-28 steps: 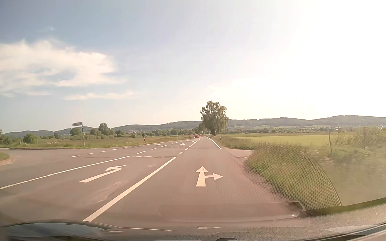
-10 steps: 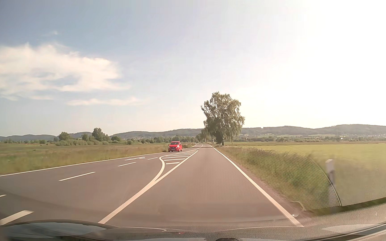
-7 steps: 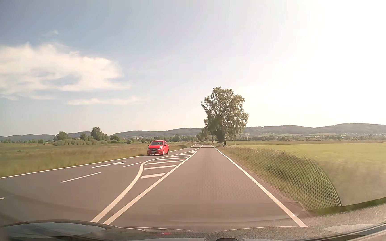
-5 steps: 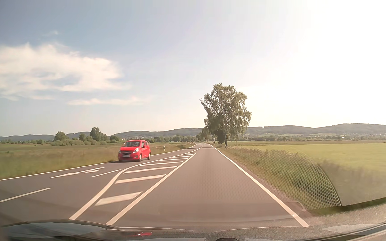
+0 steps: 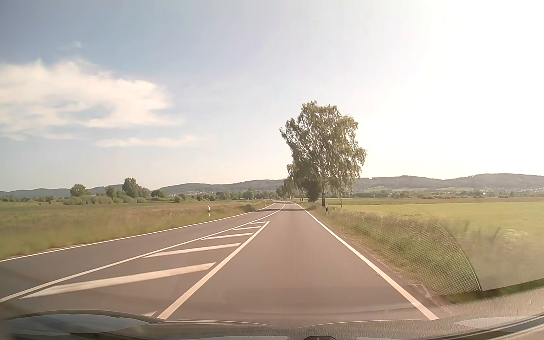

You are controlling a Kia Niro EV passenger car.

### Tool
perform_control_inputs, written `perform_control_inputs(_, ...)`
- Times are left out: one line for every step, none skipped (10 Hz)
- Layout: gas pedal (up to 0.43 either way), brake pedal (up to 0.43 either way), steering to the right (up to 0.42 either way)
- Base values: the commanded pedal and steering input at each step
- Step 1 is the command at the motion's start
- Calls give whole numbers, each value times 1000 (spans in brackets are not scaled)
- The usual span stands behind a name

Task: Follow the waypoints while adhering to traffic rules and regulations

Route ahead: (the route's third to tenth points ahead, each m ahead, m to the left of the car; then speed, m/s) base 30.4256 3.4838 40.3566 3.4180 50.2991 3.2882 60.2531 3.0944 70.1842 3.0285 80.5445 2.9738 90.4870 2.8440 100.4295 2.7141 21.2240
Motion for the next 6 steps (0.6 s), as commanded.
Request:
perform_control_inputs(268, 0, -1)
perform_control_inputs(280, 0, -1)
perform_control_inputs(287, 0, -1)
perform_control_inputs(287, 0, -1)
perform_control_inputs(287, 0, -1)
perform_control_inputs(287, 0, -1)
